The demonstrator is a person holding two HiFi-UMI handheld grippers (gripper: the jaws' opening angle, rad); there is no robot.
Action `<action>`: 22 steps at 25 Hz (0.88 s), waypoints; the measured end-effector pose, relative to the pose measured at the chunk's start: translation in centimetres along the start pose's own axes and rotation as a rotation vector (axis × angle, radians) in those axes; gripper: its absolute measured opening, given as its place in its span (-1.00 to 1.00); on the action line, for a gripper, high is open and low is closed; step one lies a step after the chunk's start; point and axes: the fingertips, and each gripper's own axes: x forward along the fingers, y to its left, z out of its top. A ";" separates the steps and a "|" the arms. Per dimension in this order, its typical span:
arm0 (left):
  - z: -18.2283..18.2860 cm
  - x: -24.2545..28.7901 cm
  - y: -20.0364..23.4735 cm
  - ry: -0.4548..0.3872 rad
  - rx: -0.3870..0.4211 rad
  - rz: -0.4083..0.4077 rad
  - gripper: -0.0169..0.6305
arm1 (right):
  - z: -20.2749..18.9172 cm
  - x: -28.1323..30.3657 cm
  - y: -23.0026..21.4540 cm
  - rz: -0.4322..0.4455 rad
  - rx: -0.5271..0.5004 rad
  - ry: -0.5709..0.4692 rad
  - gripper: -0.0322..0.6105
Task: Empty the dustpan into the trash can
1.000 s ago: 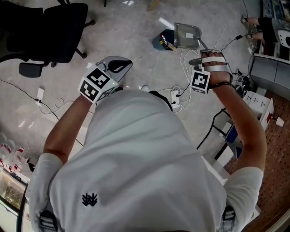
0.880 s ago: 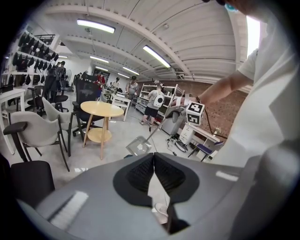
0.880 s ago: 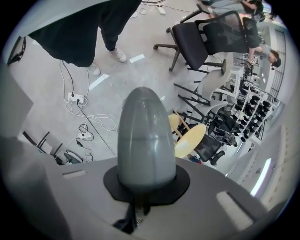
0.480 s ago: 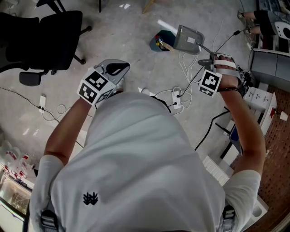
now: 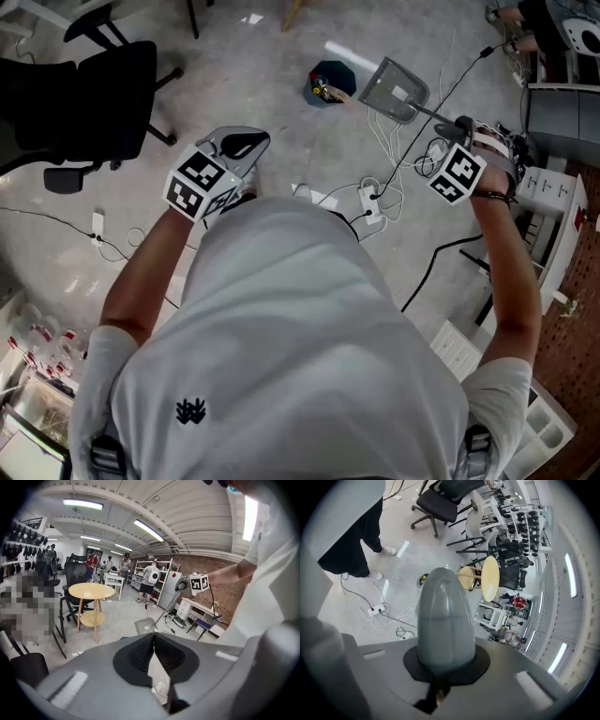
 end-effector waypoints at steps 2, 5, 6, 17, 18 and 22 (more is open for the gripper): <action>0.7 0.8 -1.1 0.001 0.002 0.004 -0.77 | -2.1 0.3 1.1 0.025 0.063 0.001 -0.90; 1.6 2.0 -2.8 0.004 0.008 0.010 -0.77 | -4.7 0.7 2.6 0.069 0.177 -0.021 -0.90; 1.9 2.4 -3.3 0.004 0.009 0.015 -0.77 | -5.7 0.9 2.9 0.072 0.212 -0.025 -0.90; 3.2 6.7 -10.1 0.024 0.013 0.066 -0.77 | -13.7 3.4 15.5 0.402 0.604 -0.078 -0.90; 2.9 7.0 -10.6 0.026 0.006 0.072 -0.77 | -13.5 3.4 16.7 0.433 0.641 -0.096 -0.90; 2.2 8.0 -12.7 0.034 -0.021 0.087 -0.77 | -12.0 2.0 20.1 0.566 0.786 -0.188 -0.90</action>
